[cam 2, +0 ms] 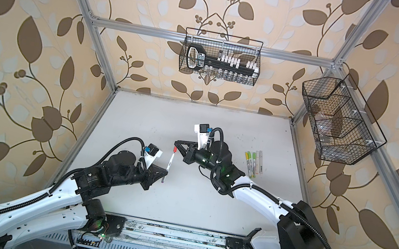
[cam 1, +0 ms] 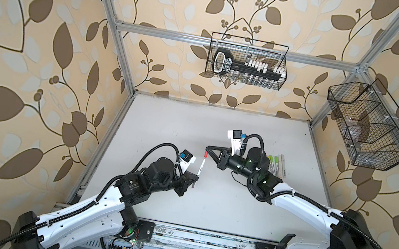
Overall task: Insert the pens into the pen caps
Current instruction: 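Bring the red cap open-end down above the marker tip with the right gripper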
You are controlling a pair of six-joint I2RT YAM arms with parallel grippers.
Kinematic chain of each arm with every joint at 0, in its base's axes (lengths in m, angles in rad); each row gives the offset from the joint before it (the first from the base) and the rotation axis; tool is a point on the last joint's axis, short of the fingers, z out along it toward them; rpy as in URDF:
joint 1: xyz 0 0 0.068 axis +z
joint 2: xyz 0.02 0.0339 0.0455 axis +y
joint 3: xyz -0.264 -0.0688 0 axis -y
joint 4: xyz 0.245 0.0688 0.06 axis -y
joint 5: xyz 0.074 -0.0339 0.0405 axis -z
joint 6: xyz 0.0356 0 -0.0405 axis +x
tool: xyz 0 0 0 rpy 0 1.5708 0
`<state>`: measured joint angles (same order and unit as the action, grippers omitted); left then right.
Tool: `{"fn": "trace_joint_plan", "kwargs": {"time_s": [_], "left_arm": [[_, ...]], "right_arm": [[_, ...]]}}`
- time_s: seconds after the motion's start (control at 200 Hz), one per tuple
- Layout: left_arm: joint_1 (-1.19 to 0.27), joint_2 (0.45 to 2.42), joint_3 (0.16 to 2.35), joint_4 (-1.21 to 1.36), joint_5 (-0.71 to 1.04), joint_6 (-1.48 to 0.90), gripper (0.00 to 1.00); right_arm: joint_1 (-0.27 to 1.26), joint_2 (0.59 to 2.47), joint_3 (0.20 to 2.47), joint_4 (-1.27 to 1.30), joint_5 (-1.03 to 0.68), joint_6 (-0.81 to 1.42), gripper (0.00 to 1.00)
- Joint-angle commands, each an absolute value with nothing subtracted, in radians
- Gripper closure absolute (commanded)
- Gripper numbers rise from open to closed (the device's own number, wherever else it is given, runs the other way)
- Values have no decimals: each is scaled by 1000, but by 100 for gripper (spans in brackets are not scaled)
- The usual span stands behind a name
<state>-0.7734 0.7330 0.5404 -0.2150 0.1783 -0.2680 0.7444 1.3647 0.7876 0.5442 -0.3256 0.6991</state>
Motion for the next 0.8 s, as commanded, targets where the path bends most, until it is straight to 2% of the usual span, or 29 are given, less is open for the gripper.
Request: {"fn": "trace_joint_plan", "kwargs": {"time_s": [0.0,0.795], "left_arm": [[-781,727,556,-198,175,-255,100],[-781,692,555,-207,144,-255,100]], "right_arm": [[750,1375,825,583,-337,708,94],[761,1383,829,563,-340,697,94]]}}
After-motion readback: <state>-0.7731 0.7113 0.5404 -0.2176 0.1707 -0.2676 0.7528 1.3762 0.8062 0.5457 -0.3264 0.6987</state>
